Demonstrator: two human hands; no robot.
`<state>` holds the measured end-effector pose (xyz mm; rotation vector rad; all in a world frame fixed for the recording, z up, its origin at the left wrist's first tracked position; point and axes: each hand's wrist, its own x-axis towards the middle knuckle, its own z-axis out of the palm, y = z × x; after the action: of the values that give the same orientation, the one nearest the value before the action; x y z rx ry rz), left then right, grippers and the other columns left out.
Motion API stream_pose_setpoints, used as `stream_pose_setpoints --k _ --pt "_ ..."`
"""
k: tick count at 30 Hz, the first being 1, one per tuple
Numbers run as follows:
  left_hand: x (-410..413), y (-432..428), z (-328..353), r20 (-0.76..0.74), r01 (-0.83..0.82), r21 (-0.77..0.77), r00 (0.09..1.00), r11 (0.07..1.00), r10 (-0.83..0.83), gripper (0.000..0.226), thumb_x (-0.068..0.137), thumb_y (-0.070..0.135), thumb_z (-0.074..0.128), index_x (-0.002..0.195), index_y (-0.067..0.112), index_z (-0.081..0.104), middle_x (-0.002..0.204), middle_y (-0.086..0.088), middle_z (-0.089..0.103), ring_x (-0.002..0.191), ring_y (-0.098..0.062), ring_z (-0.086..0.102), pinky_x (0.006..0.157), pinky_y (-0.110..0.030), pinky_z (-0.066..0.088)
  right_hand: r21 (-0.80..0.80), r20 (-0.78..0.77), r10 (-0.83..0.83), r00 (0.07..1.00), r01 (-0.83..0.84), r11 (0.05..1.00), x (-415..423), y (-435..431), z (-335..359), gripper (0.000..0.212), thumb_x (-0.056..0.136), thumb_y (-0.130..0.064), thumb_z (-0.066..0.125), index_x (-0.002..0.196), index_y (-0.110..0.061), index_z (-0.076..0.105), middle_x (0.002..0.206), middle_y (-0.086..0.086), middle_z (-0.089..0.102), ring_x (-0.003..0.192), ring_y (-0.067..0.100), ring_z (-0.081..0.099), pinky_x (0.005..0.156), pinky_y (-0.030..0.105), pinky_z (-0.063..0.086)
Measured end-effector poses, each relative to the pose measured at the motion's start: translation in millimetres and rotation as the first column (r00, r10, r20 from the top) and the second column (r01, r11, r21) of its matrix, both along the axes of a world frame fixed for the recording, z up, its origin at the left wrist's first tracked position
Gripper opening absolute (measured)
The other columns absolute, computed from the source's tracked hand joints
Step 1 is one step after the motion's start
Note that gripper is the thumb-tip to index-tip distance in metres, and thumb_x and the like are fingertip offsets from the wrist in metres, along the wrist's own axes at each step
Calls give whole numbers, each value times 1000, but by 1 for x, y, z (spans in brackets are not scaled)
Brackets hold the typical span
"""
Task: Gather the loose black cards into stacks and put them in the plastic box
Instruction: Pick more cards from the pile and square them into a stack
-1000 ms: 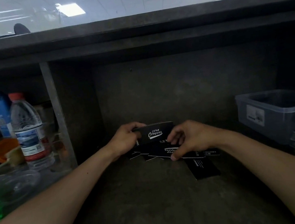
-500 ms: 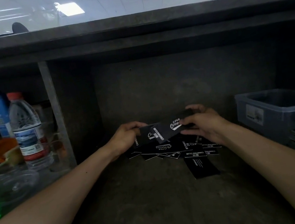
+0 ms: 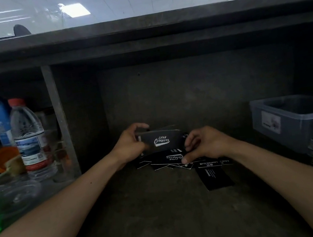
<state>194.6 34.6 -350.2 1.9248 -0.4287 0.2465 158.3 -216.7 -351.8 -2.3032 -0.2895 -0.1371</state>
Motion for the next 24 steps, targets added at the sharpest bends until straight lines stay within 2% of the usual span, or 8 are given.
stream_pose_setpoints --k 3,6,12,15,18,20,22,24 --pt "1 -1 -3 -8 -3 25 1000 1000 3 56 73 -16 69 115 20 60 106 -8 67 85 -13 66 66 -17 57 -46 -28 23 999 -25 999 0 3 2 56 56 -20 97 104 -15 68 96 1 72 81 6 65 76 18 52" --pt "2 -2 -3 -4 -18 36 1000 999 18 47 80 -15 64 116 14 62 102 -5 69 82 -10 66 65 -18 57 -110 -46 46 998 -51 993 0 3 5 62 61 -24 94 117 -20 66 102 -7 68 80 -3 60 68 8 43" --pt "3 -3 -2 -13 -60 12 998 998 60 41 84 -13 56 115 12 65 99 -4 69 79 -11 65 64 -16 54 -144 -26 70 997 -73 987 -2 0 12 50 62 -23 93 109 -24 73 91 -9 67 79 0 61 70 11 44" --pt "4 -5 -2 -28 -60 -4 998 998 60 38 88 -13 50 111 10 68 92 -2 69 73 -5 64 61 -12 52 28 46 74 996 -75 997 -4 -6 18 16 74 -22 86 88 -29 80 86 -11 75 80 2 68 71 12 49" --pt "2 -6 -1 -36 -58 -5 998 998 58 37 91 -10 46 103 15 70 88 -1 70 70 0 65 63 -14 53 354 83 -41 996 9 935 -3 -7 22 7 80 -20 80 85 -25 80 87 -8 77 77 4 71 60 12 51" --pt "0 -7 -1 -35 -52 -2 998 999 52 38 90 -10 46 103 15 70 96 -5 72 82 -10 66 75 -24 54 546 58 -127 990 75 834 0 -6 20 18 83 -9 76 97 -19 72 93 2 77 77 12 71 58 19 53" --pt "-1 -8 -1 -22 -31 1 999 1000 31 37 90 -11 48 108 14 69 103 -11 72 90 -18 66 84 -31 55 671 23 -132 991 83 737 2 -5 17 47 82 4 72 122 -14 56 100 8 70 84 18 69 60 26 56" --pt "-3 -9 -1 2 -16 10 1000 1000 16 37 90 -11 51 111 14 68 104 -13 71 94 -21 66 86 -34 55 736 3 -98 995 64 674 5 -5 14 79 79 16 68 140 -25 40 108 7 62 94 24 68 63 36 61"
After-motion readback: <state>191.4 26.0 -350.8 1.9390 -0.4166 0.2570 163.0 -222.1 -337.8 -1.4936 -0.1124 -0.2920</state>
